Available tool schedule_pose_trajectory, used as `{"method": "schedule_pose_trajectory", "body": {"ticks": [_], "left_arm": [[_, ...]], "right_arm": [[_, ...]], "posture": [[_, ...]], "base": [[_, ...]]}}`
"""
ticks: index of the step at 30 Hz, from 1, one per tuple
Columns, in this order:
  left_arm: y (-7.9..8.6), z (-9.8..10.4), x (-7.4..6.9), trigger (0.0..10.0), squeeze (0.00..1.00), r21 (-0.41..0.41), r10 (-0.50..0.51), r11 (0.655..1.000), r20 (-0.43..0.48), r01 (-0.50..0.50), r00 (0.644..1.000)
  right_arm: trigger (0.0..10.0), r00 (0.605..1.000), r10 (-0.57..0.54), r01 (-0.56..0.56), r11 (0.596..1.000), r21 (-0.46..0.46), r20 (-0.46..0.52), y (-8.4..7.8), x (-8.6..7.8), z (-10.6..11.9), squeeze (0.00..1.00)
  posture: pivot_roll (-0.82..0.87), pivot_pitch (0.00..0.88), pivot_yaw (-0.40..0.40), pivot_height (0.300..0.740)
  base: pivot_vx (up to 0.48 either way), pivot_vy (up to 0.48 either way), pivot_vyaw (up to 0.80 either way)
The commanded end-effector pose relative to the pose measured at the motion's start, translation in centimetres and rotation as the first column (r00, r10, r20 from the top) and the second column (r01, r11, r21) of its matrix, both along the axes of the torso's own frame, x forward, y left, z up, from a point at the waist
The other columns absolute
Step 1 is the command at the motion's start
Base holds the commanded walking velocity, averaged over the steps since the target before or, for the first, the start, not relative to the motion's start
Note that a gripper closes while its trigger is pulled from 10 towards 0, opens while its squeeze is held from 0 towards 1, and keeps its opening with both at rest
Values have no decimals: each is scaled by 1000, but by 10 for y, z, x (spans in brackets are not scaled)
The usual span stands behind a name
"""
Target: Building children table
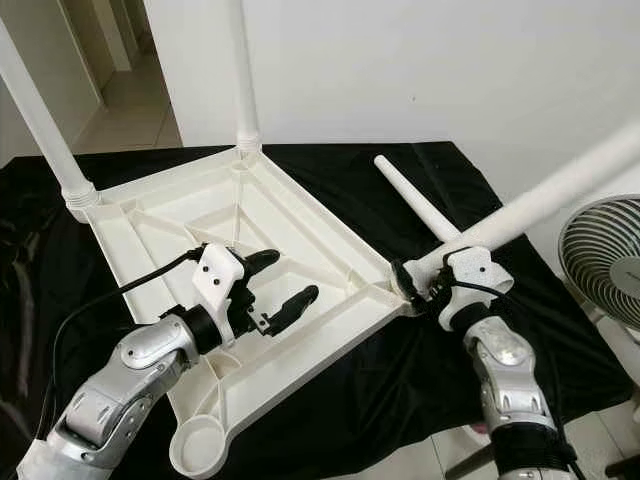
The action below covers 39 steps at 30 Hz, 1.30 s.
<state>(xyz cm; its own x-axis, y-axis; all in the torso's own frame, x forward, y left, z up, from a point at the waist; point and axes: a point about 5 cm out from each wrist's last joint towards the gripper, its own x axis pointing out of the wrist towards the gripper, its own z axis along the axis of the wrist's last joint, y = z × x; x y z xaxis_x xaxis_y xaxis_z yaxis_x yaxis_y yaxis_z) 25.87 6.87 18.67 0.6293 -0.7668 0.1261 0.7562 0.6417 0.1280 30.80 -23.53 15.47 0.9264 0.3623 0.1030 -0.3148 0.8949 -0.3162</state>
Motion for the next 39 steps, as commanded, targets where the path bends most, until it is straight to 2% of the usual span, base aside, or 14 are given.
{"method": "schedule_pose_trajectory", "body": {"ticks": [1, 22, 23, 24, 27, 29, 33, 35, 39], "left_arm": [[-2, 0, -3, 10000, 0, 15, -58, 998, -7, 58, 998], [-1, 1, -4, 10000, 0, 14, -58, 998, -7, 58, 998], [-1, 2, -3, 10000, 0, 12, -60, 998, -6, 60, 998], [-2, 4, -2, 10000, 0, 2, -68, 998, -7, 68, 998], [-5, 9, -2, 10000, 0, -20, -96, 995, -9, 96, 995], [-11, 14, -4, 10000, 0, -46, -156, 987, -15, 155, 988], [-18, 17, -4, 10000, 0, -60, -202, 978, -17, 201, 979], [-29, 23, -4, 10000, 0, -78, -268, 961, -13, 266, 963], [-40, 34, -1, 10000, 0, -126, -332, 936, -10, 328, 943]], "right_arm": [[0, 999, 37, -38, 999, -25, -21, 1, 2, 0, 0], [0, 995, 92, -93, 995, -22, -42, -1, 4, 1, 0], [2706, 995, 87, -88, 996, -30, -42, -2, 4, 1, 0], [10000, 995, 87, -88, 996, -31, -41, -2, 4, 2, 0], [10000, 995, 97, -98, 995, -25, -29, 1, 4, 6, 0], [10000, 989, 143, -144, 990, -8, -24, 7, 1, 10, 0], [10000, 979, 202, -202, 979, 12, -38, 15, -2, 11, 0], [10000, 968, 248, -248, 969, 11, -38, 21, -4, 15, 0], [10000, 962, 271, -271, 963, 9, -29, 25, -5, 19, 0]], "posture": [[5, 64, 43, 740], [6, 57, 41, 740], [7, 55, 39, 740], [7, 55, 39, 740], [7, 53, 37, 740], [8, 50, 31, 740], [5, 44, 28, 740], [2, 42, 27, 740], [-6, 42, 29, 740]], "base": [[0, 0, 0], [0, 0, 0], [0, 0, 0], [0, 0, 0], [0, 0, 0], [0, 0, 0], [0, 0, 0], [0, 0, 0], [0, 0, 0]]}}
